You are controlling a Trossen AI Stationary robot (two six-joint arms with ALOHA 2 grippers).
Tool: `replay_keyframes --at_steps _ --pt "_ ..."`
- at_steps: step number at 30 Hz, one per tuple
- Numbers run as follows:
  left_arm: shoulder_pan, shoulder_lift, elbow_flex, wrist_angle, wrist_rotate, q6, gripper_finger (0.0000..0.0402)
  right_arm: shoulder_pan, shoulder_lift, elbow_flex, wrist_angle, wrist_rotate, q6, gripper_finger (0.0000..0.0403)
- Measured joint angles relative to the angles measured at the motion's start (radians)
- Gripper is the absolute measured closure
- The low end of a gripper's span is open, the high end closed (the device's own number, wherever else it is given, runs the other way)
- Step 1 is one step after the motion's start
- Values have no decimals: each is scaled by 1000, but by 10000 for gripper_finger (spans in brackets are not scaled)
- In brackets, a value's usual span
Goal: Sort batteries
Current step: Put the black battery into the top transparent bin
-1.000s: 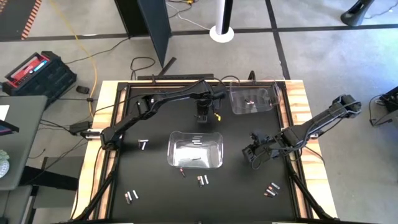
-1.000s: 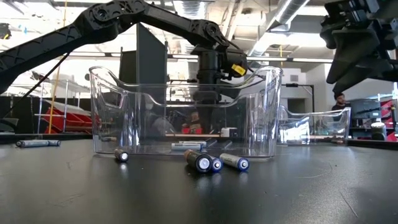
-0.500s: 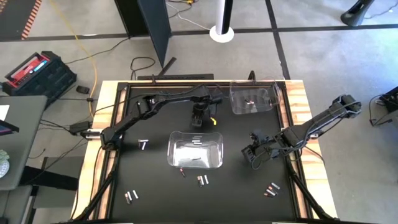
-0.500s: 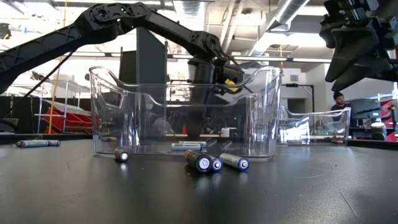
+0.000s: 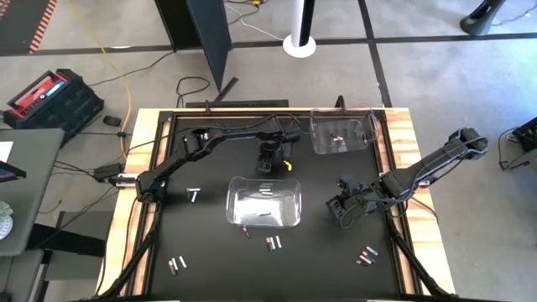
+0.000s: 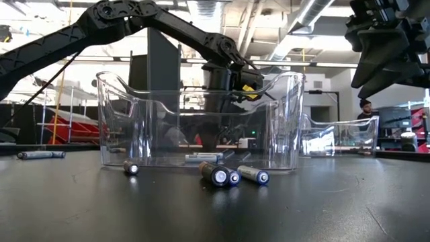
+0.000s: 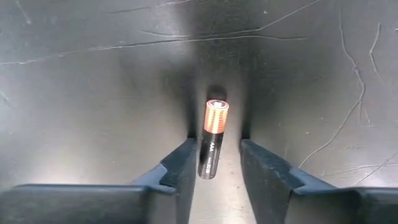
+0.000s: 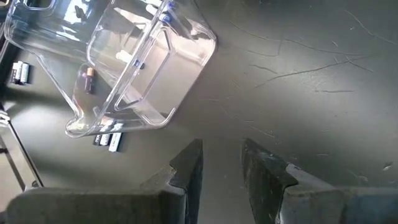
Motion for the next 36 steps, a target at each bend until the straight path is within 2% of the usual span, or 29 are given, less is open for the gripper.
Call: replay_keyframes --at_steps 6,9,16,27,36 --pt "0 2 -1 10 -2 -5 365 0 0 0 0 0 1 275" --pt "0 3 7 8 -3 -27 382 -6 0 0 -1 0 1 275" --pt "1 10 51 -3 -3 -33 363 -27 0 0 -1 0 -10 275" --pt "1 14 192 -47 12 -76 368 -27 0 0 -1 0 -9 275" --pt "1 -73 195 14 54 -100 366 -27 0 0 -1 0 17 275"
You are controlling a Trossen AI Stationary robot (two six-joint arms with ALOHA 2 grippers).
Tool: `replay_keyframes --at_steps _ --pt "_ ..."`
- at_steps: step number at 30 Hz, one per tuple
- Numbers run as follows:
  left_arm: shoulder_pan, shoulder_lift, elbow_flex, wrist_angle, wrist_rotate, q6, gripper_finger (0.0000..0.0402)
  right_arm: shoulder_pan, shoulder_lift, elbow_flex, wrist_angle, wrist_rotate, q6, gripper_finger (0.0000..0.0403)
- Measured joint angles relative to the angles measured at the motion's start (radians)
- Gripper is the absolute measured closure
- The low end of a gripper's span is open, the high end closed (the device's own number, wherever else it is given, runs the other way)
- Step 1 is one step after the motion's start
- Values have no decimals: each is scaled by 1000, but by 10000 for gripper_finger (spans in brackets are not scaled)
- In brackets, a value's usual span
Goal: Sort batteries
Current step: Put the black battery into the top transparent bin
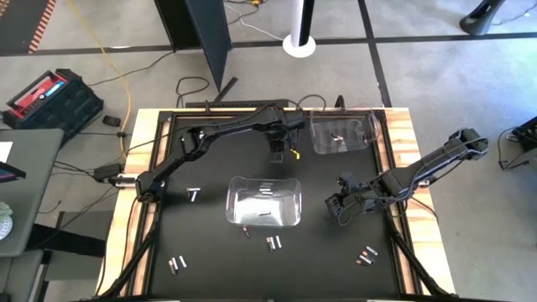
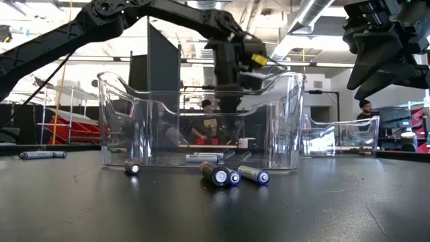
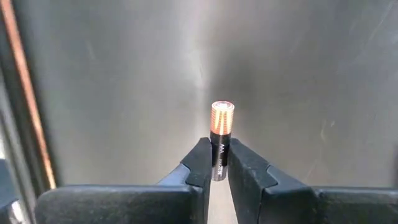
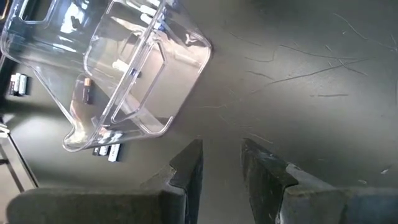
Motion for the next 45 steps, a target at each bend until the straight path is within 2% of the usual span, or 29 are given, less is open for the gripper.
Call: replay_keyframes --at_steps 10,19,26,31,39,45 --pt "1 -86 0 179 5 -8 366 0 0 0 -1 0 55 275" --pt "3 -85 0 482 6 -9 366 0 0 0 -1 0 134 275" --pt "6 -85 -9 829 14 6 366 16 0 0 2 0 190 275" --pt "18 -83 -86 1033 89 8 368 41 0 0 2 0 229 275" --pt "38 -83 -330 1398 190 -2 372 58 0 0 1 0 245 275" --pt "39 -83 -454 1508 217 -25 373 58 0 0 -3 0 238 275"
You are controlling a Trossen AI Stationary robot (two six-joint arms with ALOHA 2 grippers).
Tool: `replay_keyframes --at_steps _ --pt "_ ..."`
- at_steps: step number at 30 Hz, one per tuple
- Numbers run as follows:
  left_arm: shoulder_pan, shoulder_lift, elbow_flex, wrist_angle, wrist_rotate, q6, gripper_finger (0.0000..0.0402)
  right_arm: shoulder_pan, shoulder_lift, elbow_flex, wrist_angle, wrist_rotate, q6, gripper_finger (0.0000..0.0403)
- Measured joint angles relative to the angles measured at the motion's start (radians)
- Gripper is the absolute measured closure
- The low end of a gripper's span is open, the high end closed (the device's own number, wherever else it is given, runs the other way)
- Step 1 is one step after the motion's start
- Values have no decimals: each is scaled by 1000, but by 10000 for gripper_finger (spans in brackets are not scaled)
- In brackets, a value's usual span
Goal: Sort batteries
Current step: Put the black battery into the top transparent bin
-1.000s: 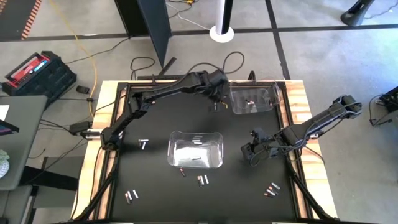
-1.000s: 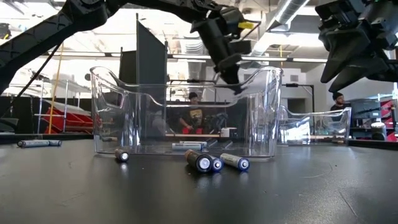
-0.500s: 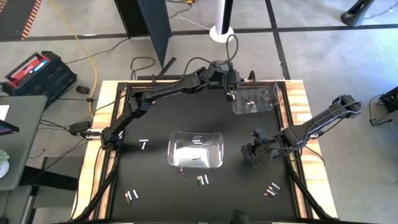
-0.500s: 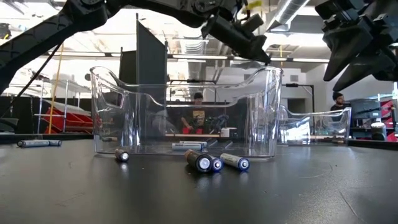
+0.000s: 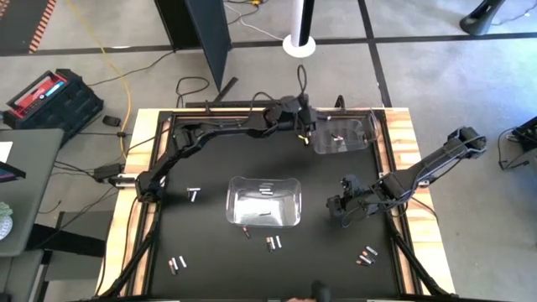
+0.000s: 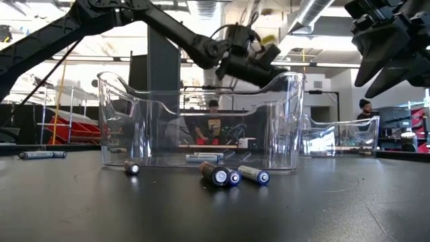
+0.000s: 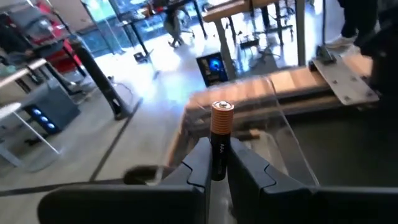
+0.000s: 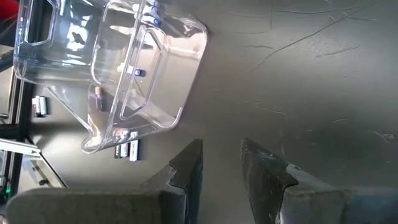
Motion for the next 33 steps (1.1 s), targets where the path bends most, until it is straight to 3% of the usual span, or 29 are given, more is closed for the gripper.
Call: replay_keyframes --at_steps 5,33 --pt "-6 0 -38 10 53 -1 373 0 0 0 -8 0 -4 275" --pt "-14 0 -41 -107 53 -70 374 0 0 0 -13 0 -4 275"
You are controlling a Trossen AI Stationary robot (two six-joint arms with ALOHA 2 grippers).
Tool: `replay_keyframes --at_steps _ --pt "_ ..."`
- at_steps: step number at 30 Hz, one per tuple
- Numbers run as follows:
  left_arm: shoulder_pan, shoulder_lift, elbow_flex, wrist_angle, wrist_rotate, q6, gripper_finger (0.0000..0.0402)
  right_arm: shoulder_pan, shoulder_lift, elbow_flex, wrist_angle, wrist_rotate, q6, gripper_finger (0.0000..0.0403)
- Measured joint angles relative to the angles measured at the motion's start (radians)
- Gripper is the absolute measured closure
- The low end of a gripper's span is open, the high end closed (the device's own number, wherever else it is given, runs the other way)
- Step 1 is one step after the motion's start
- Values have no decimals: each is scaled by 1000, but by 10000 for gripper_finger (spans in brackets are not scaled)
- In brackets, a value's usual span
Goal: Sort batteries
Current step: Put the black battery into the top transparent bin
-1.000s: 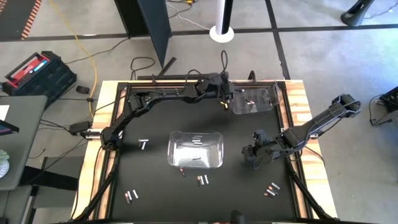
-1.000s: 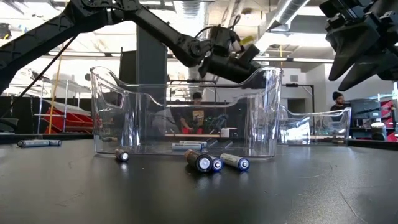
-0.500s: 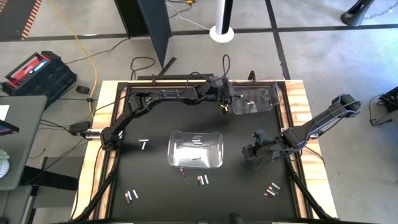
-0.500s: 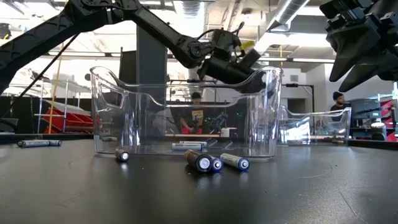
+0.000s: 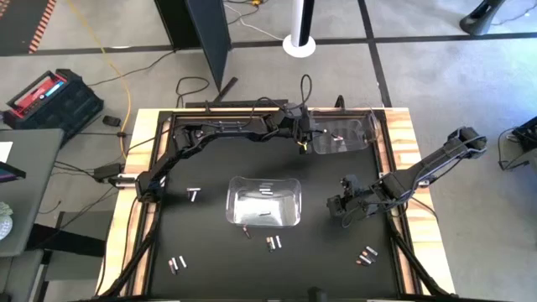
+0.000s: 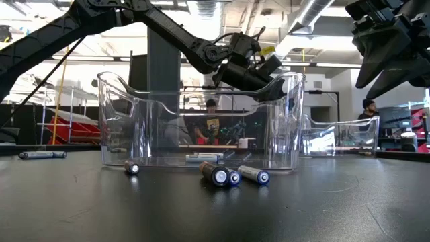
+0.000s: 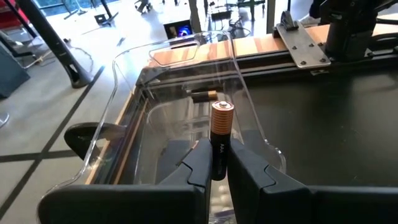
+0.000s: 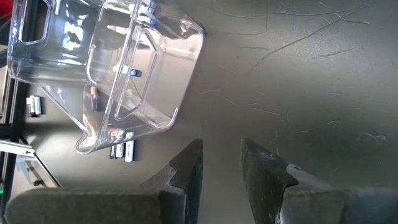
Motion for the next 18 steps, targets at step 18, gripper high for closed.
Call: replay_keyframes --at_steps 18 --pt "0 0 1 -3 -2 -32 323 0 0 0 1 0 0 275"
